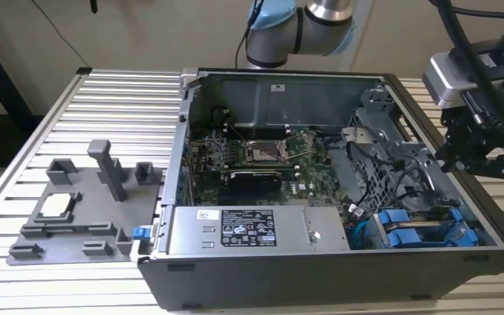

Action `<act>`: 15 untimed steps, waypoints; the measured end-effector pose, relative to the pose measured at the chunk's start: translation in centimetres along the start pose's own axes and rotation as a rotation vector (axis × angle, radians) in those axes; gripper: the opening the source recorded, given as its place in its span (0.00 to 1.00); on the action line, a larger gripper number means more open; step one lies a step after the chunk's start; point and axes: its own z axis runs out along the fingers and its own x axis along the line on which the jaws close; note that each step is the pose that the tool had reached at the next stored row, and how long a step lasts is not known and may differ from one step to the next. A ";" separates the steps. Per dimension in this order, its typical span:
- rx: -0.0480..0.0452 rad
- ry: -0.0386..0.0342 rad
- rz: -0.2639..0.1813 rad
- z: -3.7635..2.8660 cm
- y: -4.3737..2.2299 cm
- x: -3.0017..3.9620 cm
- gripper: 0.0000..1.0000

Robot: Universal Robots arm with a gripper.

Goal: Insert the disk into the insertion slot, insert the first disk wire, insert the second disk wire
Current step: 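Insert the first disk wire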

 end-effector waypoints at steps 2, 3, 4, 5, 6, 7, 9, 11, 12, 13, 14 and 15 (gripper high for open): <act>0.0000 0.0002 0.000 0.15 0.06 -0.64 0.26; 0.0000 0.0002 0.000 0.14 0.22 -0.74 0.26; 0.0014 0.0001 0.000 0.08 0.63 -0.76 0.26; 0.0036 0.0003 -0.001 -0.01 1.08 -0.78 0.26; 0.0059 0.0002 -0.001 -0.09 1.53 -0.79 0.26; 0.0078 0.0001 -0.002 -0.17 1.98 -0.80 0.26; 0.0091 0.0000 -0.002 -0.31 2.74 -0.82 0.26; 0.0094 0.0004 -0.002 -0.44 3.42 -0.84 0.26; 0.0095 0.0006 -0.002 -0.49 3.73 -0.85 0.26; 0.0095 0.0016 -0.002 -0.54 3.97 -0.86 0.26; 0.0093 0.0114 -0.004 -0.54 4.08 -0.90 0.26; 0.0087 0.0279 -0.007 -0.55 4.14 -0.96 0.26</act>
